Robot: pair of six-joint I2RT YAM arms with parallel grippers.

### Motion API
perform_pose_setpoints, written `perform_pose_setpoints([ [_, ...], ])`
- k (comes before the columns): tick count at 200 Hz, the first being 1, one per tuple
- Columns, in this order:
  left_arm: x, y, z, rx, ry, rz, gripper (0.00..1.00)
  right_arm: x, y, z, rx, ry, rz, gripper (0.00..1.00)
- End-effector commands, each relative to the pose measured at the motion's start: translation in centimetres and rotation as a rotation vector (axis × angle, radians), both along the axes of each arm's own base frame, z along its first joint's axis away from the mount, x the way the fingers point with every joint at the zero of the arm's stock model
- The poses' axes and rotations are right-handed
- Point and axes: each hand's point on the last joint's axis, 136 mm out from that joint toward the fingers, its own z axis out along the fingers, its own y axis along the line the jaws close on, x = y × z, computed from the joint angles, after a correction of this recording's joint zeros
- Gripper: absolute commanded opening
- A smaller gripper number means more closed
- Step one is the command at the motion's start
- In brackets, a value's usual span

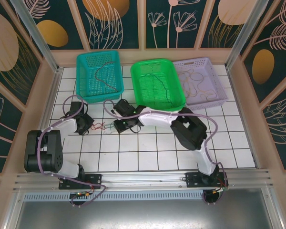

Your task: Untangle the cables

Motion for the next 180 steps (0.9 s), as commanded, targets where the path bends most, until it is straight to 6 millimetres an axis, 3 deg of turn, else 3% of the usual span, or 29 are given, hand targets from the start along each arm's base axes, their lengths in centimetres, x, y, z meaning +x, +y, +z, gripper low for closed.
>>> perform_pose_setpoints([
  [1,0.0,0.6,0.4,0.008,-0.03,0.039,0.0,-0.2,-1.8,5.0,0.083,-0.028,-0.045,0.0],
  [24,0.2,0.3,1.5,-0.01,-0.058,0.042,0.0,-1.0,-4.5,7.2,0.107,-0.035,-0.093,0.0],
  [66,0.1,-0.1,2.6,-0.038,-0.095,0.046,0.0,-1.6,-9.8,9.1,0.121,-0.023,-0.19,0.0],
  [131,0.3,-0.4,3.5,-0.054,-0.12,0.042,0.0,-2.0,-14.0,12.0,0.182,-0.014,-0.299,0.0],
  [180,0.4,-1.1,4.0,-0.092,-0.142,0.019,0.0,-2.5,-17.1,16.2,0.259,-0.054,-0.389,0.0],
])
